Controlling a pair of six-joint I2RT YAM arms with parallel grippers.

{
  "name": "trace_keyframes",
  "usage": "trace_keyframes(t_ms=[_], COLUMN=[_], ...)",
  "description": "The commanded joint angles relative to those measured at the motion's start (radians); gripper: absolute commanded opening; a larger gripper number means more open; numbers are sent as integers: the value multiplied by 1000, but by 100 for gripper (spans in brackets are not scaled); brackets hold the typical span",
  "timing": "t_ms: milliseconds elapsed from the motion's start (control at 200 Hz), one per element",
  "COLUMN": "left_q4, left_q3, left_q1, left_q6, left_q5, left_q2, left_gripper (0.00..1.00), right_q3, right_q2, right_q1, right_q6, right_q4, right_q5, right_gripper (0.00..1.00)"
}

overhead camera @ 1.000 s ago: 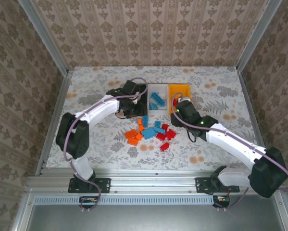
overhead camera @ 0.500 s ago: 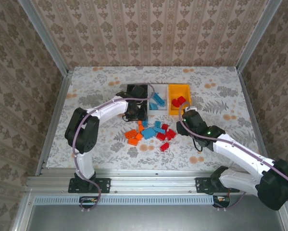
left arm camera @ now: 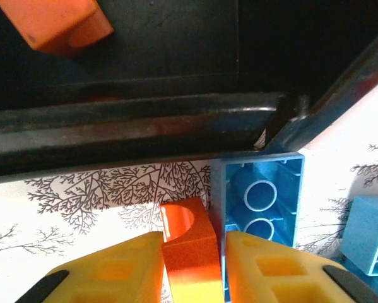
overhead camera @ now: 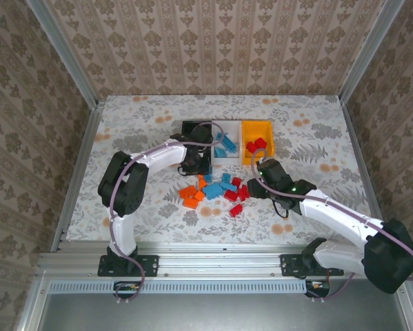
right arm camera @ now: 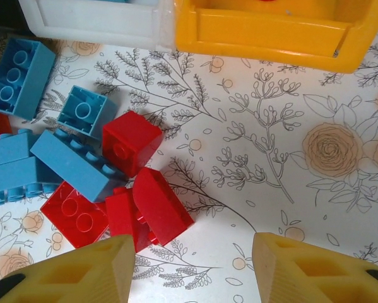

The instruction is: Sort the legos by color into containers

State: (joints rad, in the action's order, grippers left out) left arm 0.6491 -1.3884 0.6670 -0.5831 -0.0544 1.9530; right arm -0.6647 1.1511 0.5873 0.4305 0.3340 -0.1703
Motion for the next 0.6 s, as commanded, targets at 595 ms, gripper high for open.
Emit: trace_keyframes(t_ms=[595], left_q4=[96], left_q3=[-21], left_q1=[35], left_q6=[47], left_q5=[89], left_q2=[-127], left_gripper=[16], right_q3=[7], right_q2=[51], right_q1=[1], right_q6=[14], right_q4=[-72], right_q5=[28], right_gripper=[54])
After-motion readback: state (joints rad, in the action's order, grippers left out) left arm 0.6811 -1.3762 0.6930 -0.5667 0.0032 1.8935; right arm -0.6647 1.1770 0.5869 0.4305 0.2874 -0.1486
